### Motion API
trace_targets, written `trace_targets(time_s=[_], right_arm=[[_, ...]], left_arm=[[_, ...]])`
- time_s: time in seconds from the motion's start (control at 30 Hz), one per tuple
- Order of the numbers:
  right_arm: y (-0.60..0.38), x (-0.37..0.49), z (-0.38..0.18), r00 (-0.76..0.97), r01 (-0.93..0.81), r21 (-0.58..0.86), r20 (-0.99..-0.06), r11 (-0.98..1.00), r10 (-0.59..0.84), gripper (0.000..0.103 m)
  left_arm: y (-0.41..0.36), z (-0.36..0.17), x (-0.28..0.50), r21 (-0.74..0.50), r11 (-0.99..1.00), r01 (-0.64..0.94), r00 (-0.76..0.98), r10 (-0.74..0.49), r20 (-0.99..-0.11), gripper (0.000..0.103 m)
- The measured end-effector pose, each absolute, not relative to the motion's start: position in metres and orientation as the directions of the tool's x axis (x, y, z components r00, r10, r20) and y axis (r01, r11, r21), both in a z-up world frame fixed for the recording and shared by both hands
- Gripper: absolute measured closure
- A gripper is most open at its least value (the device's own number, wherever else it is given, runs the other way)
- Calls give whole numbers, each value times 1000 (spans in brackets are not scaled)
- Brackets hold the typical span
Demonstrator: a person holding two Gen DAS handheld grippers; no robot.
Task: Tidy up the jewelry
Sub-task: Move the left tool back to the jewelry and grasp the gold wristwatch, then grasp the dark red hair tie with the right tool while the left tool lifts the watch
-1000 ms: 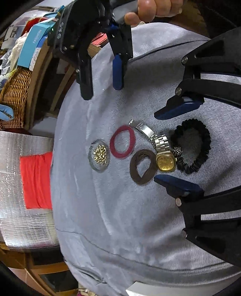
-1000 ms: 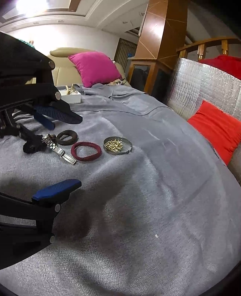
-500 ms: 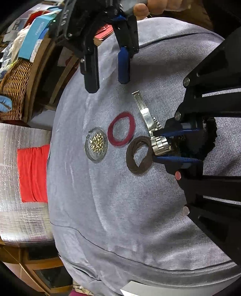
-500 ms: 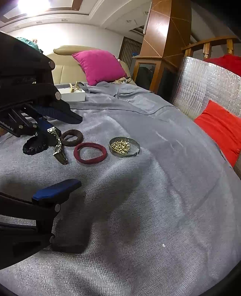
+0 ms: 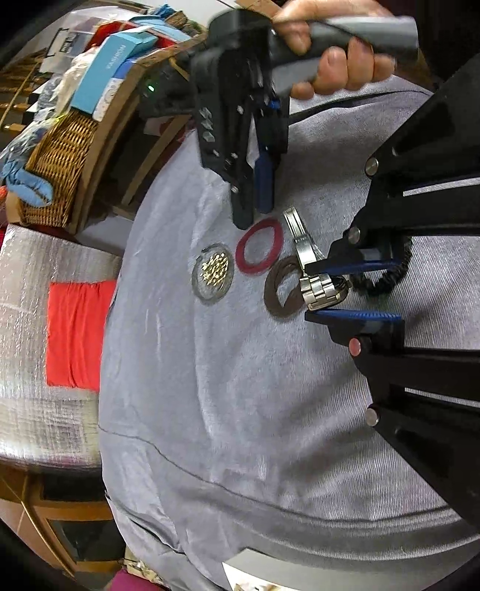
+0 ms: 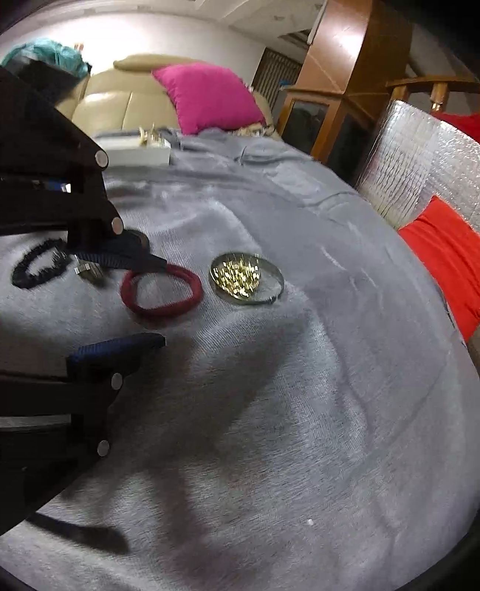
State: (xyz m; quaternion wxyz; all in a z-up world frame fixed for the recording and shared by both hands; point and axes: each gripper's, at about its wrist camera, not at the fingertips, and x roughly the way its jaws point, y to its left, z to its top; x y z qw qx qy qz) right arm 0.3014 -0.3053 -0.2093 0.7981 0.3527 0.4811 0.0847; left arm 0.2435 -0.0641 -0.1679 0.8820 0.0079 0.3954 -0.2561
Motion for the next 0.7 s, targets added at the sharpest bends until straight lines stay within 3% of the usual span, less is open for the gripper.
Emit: trace_targets(time_s=[0.1, 0.27, 0.43, 0.7], right_arm=[[-297, 308, -207, 529, 189, 584, -738, 789, 420, 70], [-279, 315, -206, 534, 156, 425, -796, 892, 285, 94], [-271, 313, -200, 557, 146, 347, -803, 926, 213, 98], [-278, 302, -177, 618, 131, 418, -743, 899, 256, 98]], left_arm=[[-53, -162, 241, -190, 872, 451, 571, -445, -689, 85], [-36, -157, 240, -196, 881, 431, 586, -438, -681, 85], [-27, -154, 238, -202, 886, 418, 595, -435, -676, 85], [-8, -138, 230, -203, 897, 392, 640, -425, -640, 85]])
